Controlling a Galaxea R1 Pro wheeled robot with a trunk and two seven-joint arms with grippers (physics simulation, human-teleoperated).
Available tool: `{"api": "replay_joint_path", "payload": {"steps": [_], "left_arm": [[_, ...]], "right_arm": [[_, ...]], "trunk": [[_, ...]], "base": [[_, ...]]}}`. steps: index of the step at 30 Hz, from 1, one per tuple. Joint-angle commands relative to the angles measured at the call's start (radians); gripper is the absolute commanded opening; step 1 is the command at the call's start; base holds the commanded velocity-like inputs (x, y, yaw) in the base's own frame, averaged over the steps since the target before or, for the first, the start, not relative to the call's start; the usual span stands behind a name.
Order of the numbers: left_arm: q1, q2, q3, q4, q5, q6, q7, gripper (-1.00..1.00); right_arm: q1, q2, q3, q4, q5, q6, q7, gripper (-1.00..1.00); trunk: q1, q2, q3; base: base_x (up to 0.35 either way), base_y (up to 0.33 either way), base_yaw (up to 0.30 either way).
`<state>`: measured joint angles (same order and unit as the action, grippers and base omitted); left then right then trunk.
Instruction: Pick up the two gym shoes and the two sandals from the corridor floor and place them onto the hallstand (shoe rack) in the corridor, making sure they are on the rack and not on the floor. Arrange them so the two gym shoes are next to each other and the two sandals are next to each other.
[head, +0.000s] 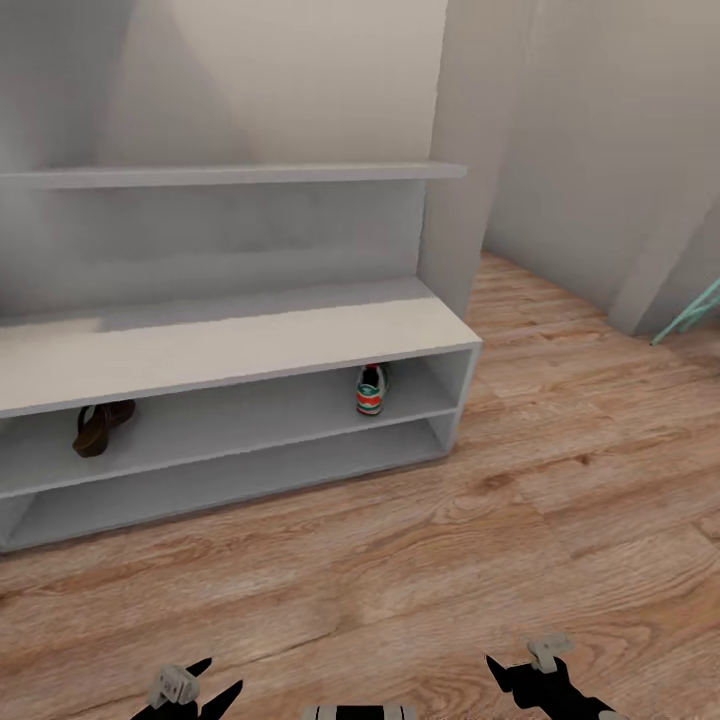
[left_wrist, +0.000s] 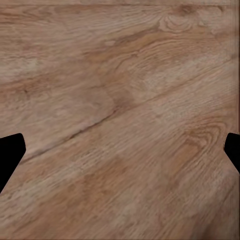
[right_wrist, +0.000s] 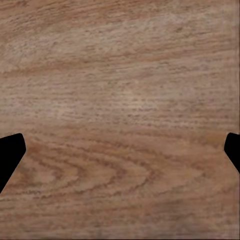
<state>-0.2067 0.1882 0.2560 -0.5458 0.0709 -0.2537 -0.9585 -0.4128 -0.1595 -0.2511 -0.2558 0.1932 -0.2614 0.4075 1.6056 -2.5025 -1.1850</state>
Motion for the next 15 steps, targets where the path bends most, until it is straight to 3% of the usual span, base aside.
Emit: {"api": "replay_joint_path", "payload": {"steps": [1,15], "left_arm": [[0.0,-0.001,0.002,0.003,0.001,-0.005,-0.003,1.0],[0.0,-0.001,0.003,0.01,0.004,-0.005,0.009,1.0]], "right_arm": [[-0.001,0.0,-0.009,0.001,0.01,-0.004,0.005,1.0],[0.0,0.0,-0.01,0.001,0.009,-0.005,0.004,1.0]], "trunk": [[0.0,0.0,-0.001],[0.0,0.0,-0.001]], "base": [[0.0,0.0,-0.273],[0.0,0.0,-0.273]]}}
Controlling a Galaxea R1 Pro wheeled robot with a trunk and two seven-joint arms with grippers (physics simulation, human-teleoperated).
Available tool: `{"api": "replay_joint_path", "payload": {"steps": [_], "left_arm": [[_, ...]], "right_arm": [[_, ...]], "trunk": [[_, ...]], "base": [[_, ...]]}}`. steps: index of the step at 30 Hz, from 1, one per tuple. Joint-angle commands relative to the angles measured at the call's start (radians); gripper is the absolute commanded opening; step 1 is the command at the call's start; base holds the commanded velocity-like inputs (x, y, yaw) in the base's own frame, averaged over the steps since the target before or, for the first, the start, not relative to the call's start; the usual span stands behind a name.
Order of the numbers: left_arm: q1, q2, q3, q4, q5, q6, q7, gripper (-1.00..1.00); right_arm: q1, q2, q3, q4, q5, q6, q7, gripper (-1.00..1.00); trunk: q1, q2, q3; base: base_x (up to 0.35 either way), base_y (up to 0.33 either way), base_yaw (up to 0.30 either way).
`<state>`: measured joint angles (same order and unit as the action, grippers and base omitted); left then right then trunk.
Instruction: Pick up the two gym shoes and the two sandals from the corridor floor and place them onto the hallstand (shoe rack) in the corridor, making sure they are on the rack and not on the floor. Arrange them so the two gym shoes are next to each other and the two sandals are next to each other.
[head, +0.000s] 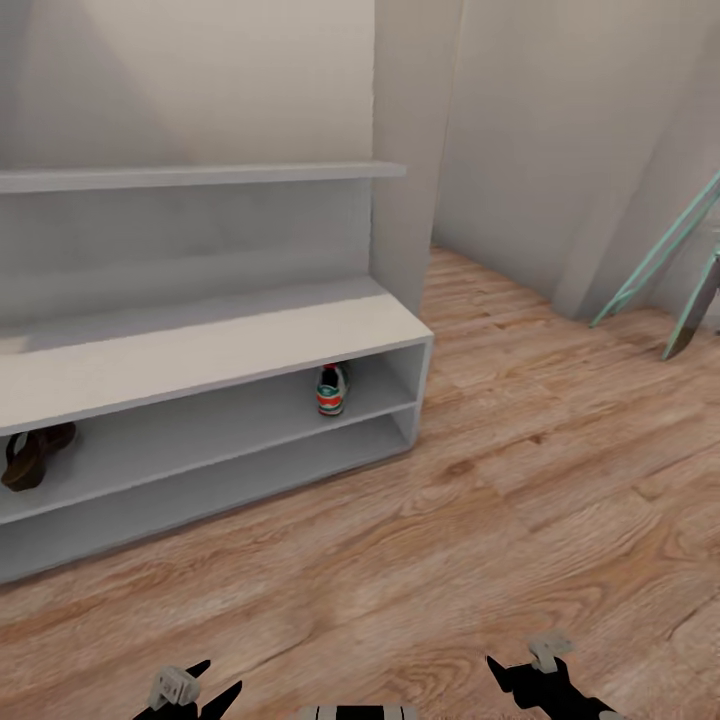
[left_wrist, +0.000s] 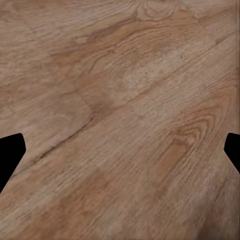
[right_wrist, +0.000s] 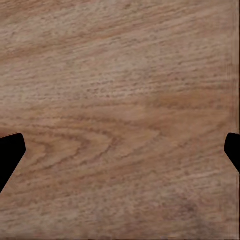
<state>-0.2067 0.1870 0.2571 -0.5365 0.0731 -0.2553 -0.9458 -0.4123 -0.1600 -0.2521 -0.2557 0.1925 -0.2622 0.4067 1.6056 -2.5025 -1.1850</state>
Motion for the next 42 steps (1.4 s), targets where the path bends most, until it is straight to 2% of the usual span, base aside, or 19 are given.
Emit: {"api": "replay_joint_path", "payload": {"steps": [1,2,4,11,17,42], "left_arm": [[0.0,0.0,0.002,0.001,0.002,-0.004,-0.004,1.0],[0.0,0.0,0.002,0.001,0.002,-0.004,-0.004,1.0],[0.0,0.0,0.002,0.001,0.003,-0.004,-0.004,1.0],[0.0,0.0,0.002,0.001,0.003,-0.004,-0.004,1.0],[0.0,0.001,0.002,0.001,0.004,-0.004,-0.004,1.0],[0.0,-0.001,0.002,0.002,0.003,-0.004,-0.004,1.0]], "right_arm": [[-0.001,0.0,-0.009,0.001,0.01,-0.004,0.005,1.0],[-0.001,0.0,-0.009,0.001,0.01,-0.004,0.005,1.0],[-0.001,0.0,-0.032,0.001,0.01,-0.005,0.004,1.0],[0.0,0.0,-0.168,0.0,0.012,-0.005,0.006,1.0],[-0.001,0.0,-0.211,0.0,0.013,-0.005,0.007,1.0],[0.0,0.003,-0.222,-0.001,0.013,-0.005,0.009,1.0]], "trunk": [[0.0,0.0,-0.001],[0.0,0.0,-0.001],[0.0,0.0,-0.001],[0.0,0.0,-0.001],[0.0,0.0,-0.001],[0.0,0.0,-0.001]], "base": [[0.0,0.0,-0.273],[0.0,0.0,-0.273],[0.0,0.0,-0.274],[0.0,0.0,-0.274],[0.0,0.0,-0.274],[0.0,0.0,-0.274]]}}
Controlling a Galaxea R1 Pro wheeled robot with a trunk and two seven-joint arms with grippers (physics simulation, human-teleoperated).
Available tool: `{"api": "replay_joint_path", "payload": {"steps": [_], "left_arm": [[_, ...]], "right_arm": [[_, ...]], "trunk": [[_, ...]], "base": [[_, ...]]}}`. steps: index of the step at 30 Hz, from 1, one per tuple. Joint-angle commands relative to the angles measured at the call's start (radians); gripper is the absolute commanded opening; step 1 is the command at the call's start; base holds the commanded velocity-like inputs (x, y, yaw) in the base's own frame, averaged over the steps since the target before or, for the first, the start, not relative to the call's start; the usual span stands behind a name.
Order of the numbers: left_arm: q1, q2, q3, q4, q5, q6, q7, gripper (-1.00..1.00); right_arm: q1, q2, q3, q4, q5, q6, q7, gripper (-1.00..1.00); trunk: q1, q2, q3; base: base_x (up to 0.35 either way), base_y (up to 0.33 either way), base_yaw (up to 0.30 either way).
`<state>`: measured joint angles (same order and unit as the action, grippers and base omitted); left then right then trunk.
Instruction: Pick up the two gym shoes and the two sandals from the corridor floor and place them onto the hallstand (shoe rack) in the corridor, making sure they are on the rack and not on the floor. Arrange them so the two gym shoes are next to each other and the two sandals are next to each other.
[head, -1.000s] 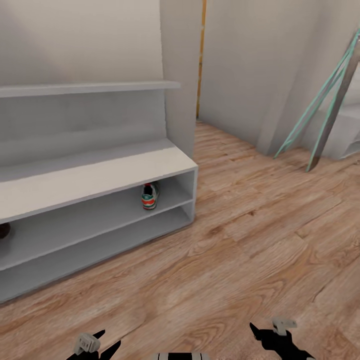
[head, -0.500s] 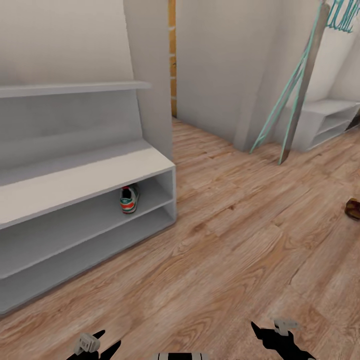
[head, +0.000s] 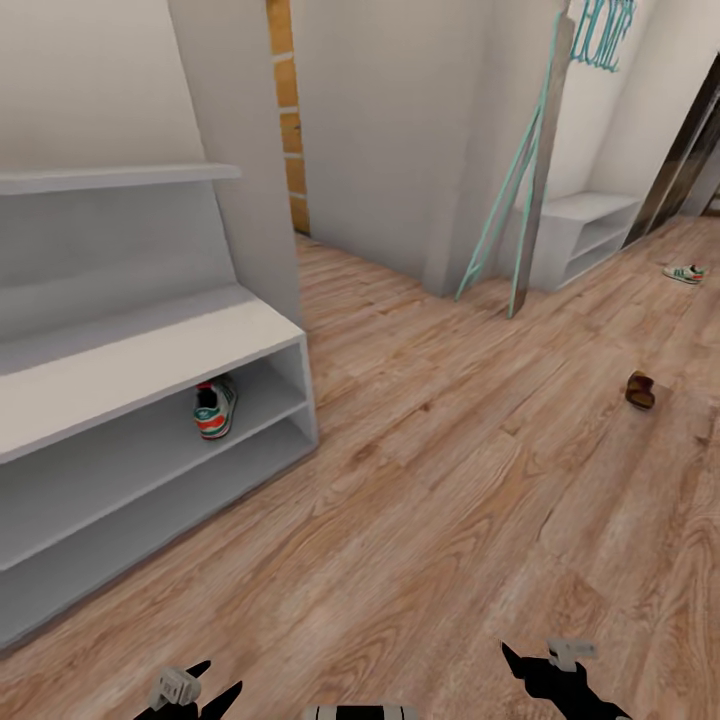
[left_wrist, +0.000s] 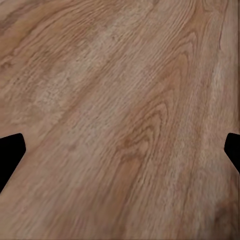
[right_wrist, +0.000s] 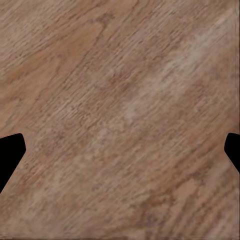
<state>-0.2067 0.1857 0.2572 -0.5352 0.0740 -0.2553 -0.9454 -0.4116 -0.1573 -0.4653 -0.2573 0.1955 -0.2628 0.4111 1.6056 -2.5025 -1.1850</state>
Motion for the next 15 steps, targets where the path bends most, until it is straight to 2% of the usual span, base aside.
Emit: {"api": "replay_joint_path", "payload": {"steps": [1,15], "left_arm": [[0.0,0.0,0.002,0.001,0.001,-0.004,-0.004,1.0],[0.0,0.0,0.002,0.003,0.003,-0.004,-0.004,1.0]], "right_arm": [[-0.001,0.0,-0.009,0.001,0.01,-0.004,0.005,1.0],[-0.001,0.001,-0.009,0.003,0.01,-0.004,0.005,1.0]], "trunk": [[0.0,0.0,-0.001],[0.0,0.0,-0.001]], "base": [[0.0,0.0,-0.274],[0.011,0.0,-0.274]]}}
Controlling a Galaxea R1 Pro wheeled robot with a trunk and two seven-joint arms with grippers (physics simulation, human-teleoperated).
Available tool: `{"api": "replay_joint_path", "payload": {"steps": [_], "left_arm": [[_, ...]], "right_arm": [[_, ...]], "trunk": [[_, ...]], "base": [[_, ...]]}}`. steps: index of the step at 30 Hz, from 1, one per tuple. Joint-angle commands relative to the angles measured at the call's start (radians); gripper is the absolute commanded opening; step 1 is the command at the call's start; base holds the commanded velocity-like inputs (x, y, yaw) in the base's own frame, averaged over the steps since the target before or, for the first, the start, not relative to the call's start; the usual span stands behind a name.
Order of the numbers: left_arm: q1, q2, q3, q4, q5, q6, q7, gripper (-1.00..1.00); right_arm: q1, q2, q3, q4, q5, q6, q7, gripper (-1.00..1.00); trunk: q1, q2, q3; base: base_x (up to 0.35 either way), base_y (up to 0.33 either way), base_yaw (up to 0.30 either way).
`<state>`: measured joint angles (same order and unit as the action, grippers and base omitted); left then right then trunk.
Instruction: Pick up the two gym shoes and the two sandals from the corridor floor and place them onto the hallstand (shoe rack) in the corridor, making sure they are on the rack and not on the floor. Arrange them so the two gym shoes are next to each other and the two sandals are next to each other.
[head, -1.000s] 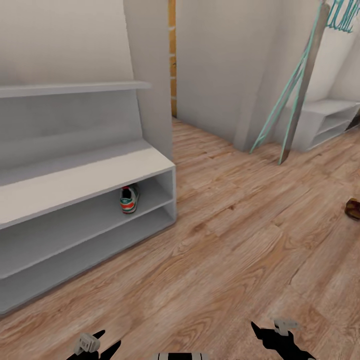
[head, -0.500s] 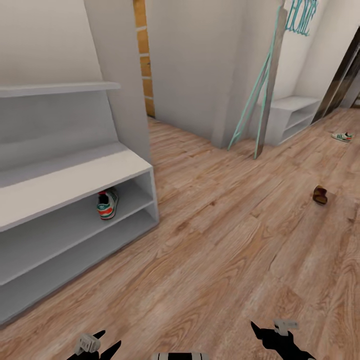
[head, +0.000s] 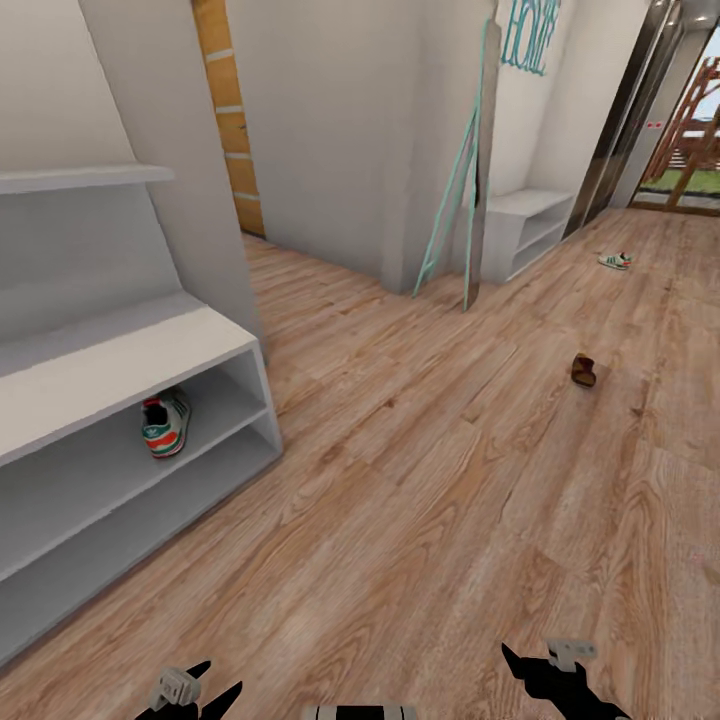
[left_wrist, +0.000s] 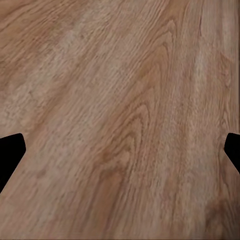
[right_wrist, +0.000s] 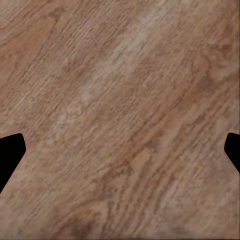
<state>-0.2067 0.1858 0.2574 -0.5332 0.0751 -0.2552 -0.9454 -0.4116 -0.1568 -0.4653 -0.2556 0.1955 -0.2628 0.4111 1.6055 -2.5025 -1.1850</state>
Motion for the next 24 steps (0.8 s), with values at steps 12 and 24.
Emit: {"api": "replay_joint_path", "payload": {"steps": [12,24], "left_arm": [[0.0,0.0,0.002,0.002,0.002,-0.003,-0.004,1.0],[0.0,0.0,0.002,0.002,0.002,-0.003,-0.004,1.0]], "right_arm": [[-0.001,0.0,-0.009,0.017,0.01,-0.004,0.005,1.0],[-0.001,0.0,-0.009,0.019,0.01,-0.004,0.005,1.0]], "trunk": [[0.0,0.0,-0.001],[0.0,0.0,-0.001]], "base": [[0.206,0.0,-0.274],[0.329,0.0,-0.274]]}}
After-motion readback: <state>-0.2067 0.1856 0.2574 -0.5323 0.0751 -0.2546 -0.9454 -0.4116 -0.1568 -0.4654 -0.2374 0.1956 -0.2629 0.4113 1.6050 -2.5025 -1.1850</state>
